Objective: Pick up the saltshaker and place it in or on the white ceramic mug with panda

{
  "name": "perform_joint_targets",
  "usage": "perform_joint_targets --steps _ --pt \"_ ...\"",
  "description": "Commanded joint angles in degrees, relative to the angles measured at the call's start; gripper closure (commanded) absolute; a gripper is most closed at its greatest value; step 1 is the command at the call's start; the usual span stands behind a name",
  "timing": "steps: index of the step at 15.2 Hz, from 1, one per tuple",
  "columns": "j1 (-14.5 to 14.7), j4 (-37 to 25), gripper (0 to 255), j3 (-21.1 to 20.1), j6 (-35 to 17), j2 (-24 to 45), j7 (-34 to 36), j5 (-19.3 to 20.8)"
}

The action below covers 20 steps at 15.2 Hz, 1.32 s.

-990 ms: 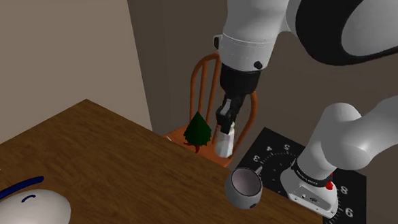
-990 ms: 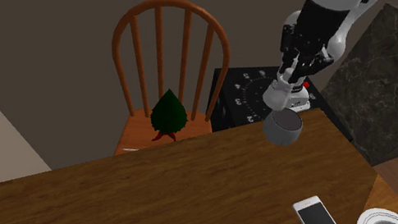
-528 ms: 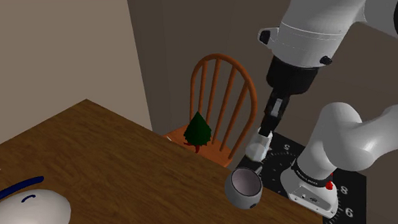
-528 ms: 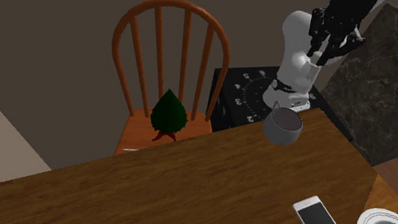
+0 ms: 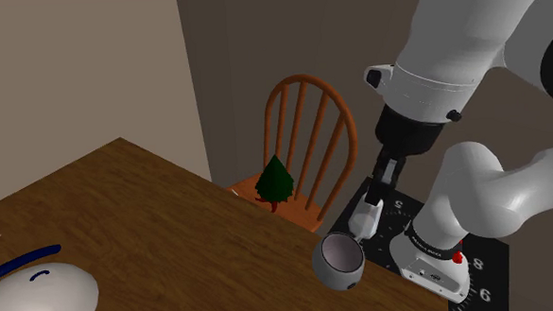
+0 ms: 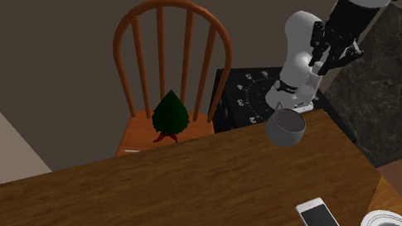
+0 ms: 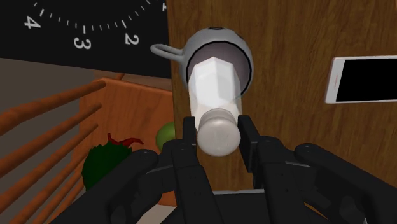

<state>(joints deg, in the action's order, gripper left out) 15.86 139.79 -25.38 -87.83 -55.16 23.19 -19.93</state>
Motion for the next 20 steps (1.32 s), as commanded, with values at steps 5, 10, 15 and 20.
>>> perform_joint_targets --steps 5,10,15,20 --pt "0.7 5.2 255 -1.5 -4.0 -1.2 -0.3 -1.5" --pt "1.3 9.1 255 -2.8 -7.4 -1.7 -0.5 -2.8" --pt "1.9 12.6 255 -4.2 -10.7 -1.9 -0.6 -4.2" --pt "1.9 12.6 255 -4.2 -10.7 -1.9 -0.6 -4.2"
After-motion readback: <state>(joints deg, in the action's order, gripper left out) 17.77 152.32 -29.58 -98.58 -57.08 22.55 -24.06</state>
